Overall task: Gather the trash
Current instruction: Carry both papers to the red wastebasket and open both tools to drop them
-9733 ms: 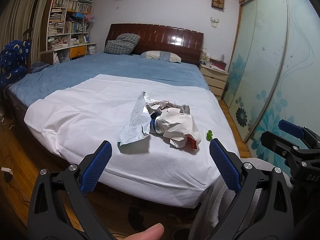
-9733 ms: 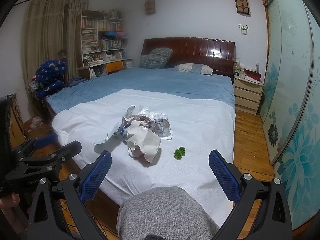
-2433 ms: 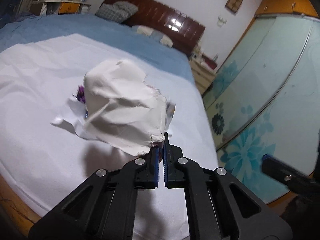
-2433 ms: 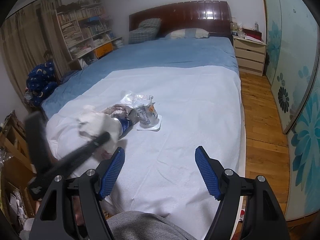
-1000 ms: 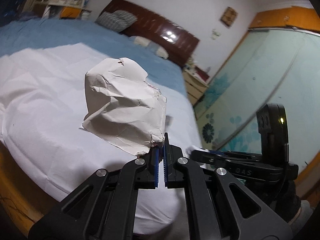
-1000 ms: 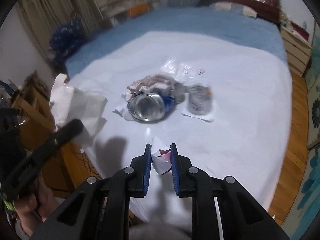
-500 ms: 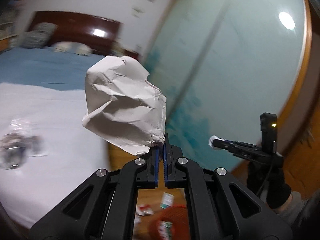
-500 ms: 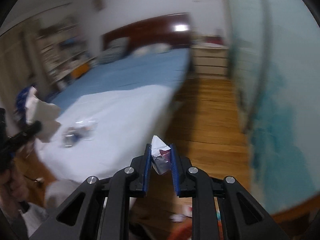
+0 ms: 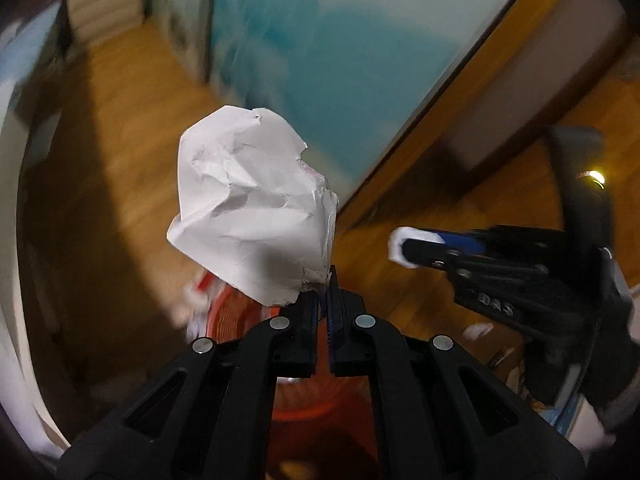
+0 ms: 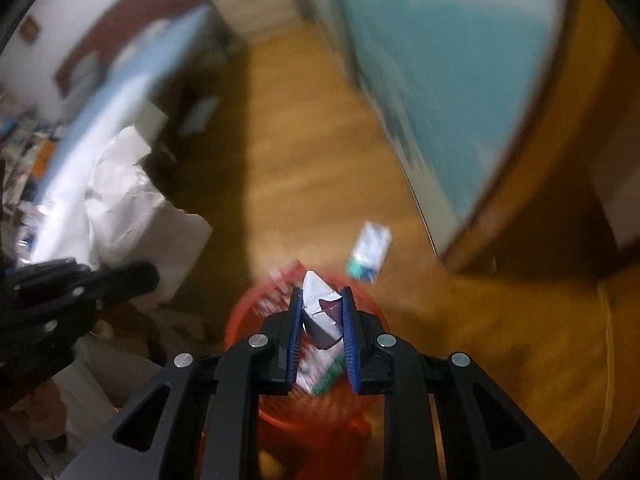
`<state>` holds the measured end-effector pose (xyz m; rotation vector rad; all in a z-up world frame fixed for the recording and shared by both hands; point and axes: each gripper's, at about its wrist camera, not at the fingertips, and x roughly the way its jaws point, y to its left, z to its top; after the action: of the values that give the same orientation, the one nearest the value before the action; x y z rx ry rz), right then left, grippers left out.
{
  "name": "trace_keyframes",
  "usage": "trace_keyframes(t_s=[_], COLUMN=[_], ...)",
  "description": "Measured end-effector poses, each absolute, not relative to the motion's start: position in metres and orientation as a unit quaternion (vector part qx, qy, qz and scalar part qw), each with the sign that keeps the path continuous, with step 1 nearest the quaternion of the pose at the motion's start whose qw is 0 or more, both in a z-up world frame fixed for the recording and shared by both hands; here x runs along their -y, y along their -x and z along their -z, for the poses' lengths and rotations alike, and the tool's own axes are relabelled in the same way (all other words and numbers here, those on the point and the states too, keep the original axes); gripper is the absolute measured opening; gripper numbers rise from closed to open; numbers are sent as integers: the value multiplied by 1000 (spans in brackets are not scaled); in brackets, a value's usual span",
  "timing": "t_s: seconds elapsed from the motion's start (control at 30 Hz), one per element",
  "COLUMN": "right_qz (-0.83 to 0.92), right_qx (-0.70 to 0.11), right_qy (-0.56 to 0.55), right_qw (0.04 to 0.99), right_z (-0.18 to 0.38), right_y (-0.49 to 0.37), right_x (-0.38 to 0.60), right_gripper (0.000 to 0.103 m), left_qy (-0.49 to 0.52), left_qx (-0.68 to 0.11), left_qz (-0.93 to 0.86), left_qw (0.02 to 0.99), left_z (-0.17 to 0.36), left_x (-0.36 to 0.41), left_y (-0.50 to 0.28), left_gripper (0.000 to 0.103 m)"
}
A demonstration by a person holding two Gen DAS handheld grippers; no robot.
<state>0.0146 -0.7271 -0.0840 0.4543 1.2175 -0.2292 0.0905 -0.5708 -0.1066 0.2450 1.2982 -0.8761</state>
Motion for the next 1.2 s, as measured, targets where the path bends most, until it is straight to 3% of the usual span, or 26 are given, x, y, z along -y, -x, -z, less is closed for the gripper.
trace_keyframes(t_s=[0.23, 0.6, 0.63, 0.67, 0.7, 0.73, 0.77, 0.8, 1.2], right_qz=[120, 129, 132, 136, 141, 148, 154, 158, 190], right_qx=[-610, -619, -615, -610, -606, -605, -607, -606, -582], right_qy=[-266, -276, -278, -280, -278, -269, -262, -261, -238], right_qw=[737, 724, 726, 729, 732, 734, 734, 734, 754], right_z=[170, 207, 205, 205, 208, 207, 209, 209, 184], right_y=[0, -19, -17, -17, -18, -17, -17, -16, -23], right_x=[696, 684, 685, 687, 687, 685, 684, 684, 685], right_gripper=[20, 23, 30, 42, 46, 48, 49, 49, 49], left_qy=[-182, -184, -186, -187, -185, -184, -183, -181, -158], left_qx=[-656, -706, -707, -709, -710, -712, -712, -711, -711], left_qz=[372, 322, 318, 314, 310, 304, 299, 297, 293], left_qw=[631, 603, 604, 604, 604, 605, 608, 611, 620], left_z=[170, 202, 203, 205, 207, 208, 208, 208, 204], left_x=[592, 594, 593, 592, 593, 594, 593, 591, 577], left_y=[-70, -73, -74, -75, -76, -76, -77, -76, -83], left_gripper=[3, 3, 5, 7, 19, 47, 59, 64, 64])
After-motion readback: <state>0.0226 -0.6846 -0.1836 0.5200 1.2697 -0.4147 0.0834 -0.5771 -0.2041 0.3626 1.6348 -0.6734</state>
